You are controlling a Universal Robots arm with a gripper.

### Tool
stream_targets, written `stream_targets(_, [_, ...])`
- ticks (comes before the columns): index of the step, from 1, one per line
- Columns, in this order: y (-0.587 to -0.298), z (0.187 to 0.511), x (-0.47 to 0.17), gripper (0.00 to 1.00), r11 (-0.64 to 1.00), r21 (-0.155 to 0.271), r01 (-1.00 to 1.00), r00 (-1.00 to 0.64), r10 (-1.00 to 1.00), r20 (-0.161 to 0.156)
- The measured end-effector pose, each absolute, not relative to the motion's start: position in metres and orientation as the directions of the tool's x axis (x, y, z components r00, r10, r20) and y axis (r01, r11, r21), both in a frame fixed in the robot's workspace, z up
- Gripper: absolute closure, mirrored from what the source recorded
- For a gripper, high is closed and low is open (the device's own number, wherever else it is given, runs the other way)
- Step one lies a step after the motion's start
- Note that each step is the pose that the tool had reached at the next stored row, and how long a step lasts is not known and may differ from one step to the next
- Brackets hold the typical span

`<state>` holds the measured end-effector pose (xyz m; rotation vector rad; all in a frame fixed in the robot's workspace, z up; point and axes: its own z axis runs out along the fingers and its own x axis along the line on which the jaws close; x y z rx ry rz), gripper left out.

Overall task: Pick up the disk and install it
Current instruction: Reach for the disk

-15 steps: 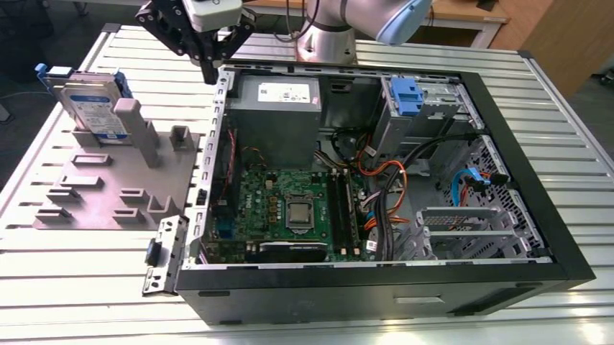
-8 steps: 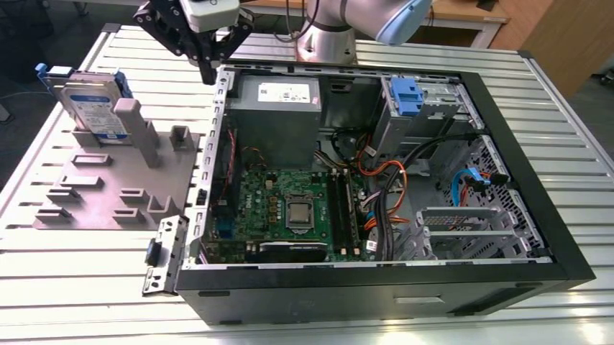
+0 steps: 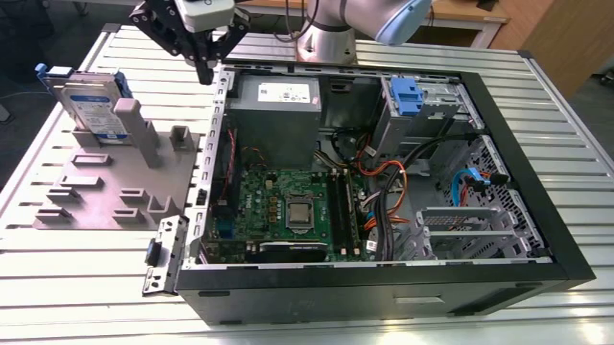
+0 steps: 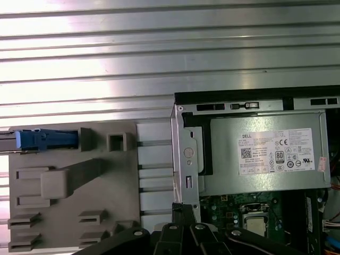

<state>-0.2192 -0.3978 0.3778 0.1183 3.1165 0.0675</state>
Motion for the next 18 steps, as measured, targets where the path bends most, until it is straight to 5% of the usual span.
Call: stream_targets(18, [-0.3977,0.3773,-0.2275,0.89,0.996,0.044,0.075,-0.997,0.076,-0.02])
